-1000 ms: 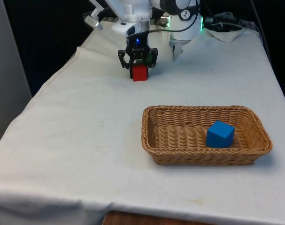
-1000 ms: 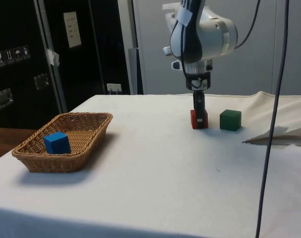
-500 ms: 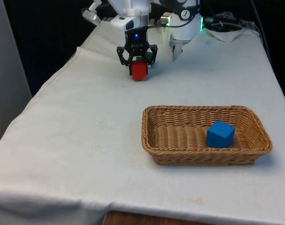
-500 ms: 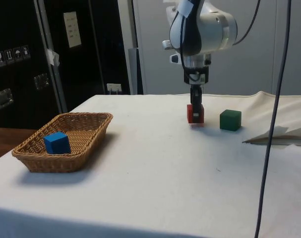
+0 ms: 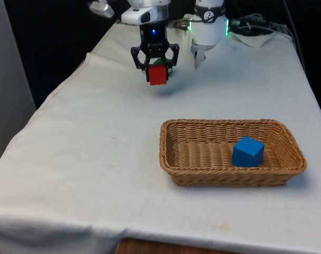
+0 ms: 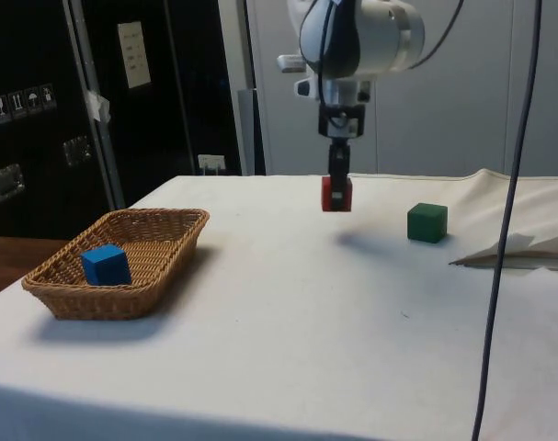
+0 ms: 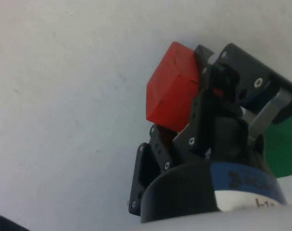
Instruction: Pick up exactly two blocks and place them into the basket.
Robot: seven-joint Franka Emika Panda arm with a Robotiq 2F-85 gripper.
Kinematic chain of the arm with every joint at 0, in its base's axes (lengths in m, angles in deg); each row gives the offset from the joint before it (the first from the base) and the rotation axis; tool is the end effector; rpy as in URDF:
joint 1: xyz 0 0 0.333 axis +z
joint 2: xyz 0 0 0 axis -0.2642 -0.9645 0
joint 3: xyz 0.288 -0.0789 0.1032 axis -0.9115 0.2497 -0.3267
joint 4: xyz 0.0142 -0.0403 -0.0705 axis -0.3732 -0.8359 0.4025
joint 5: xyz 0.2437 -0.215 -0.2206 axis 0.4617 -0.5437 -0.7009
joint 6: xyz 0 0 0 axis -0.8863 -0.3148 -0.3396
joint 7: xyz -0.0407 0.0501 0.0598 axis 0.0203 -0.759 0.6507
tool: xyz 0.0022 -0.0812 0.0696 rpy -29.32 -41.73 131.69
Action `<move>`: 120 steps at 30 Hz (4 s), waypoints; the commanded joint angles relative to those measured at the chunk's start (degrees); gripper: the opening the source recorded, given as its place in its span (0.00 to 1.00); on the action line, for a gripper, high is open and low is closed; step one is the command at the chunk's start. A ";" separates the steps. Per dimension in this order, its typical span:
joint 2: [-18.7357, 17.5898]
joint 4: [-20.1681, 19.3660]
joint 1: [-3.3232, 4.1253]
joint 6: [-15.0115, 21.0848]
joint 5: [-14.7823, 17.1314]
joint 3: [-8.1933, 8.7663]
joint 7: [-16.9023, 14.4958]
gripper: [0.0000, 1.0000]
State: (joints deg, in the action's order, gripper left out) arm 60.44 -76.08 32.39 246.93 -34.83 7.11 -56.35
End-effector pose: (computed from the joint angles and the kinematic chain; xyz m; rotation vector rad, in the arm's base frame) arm 0.4284 -0.1465 0.2140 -3.0808 -0.3701 -0.1736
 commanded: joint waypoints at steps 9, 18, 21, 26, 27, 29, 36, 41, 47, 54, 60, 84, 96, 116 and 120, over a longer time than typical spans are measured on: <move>0.97 3.72 0.63 -3.55 -3.72 0.00 4.41 0.04; 1.09 7.91 0.63 -6.82 -4.30 -0.86 6.25 0.04; 1.49 8.14 0.34 -7.10 -3.32 -1.20 5.39 0.04; 0.46 11.86 0.69 -9.34 -4.30 -1.72 7.56 0.04; 0.29 12.43 0.74 -9.63 -4.35 -1.83 7.79 0.04; 0.80 12.20 0.40 -9.51 -3.44 -2.12 6.82 0.04; -2.18 16.73 0.80 -11.57 -4.98 -2.41 9.68 0.04; -4.01 19.08 0.80 -13.01 -5.96 -2.46 11.06 0.04; -5.50 21.37 0.52 -14.04 -6.36 -2.86 11.86 0.04; -7.79 25.38 0.86 -16.73 -10.14 -2.29 16.04 0.04; -8.19 27.33 0.97 -18.91 -11.06 -2.81 18.05 0.04; -10.83 33.58 1.32 -24.01 -10.49 -6.93 24.69 0.04; -13.75 38.56 1.78 -27.10 -10.71 -8.71 29.16 0.04; -23.72 49.68 1.38 -30.37 -9.57 -11.06 34.15 0.04; -26.47 52.31 1.60 -29.79 -9.28 -11.12 34.95 0.04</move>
State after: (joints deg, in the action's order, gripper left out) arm 33.97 -23.77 34.00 217.13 -44.11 -4.01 -21.40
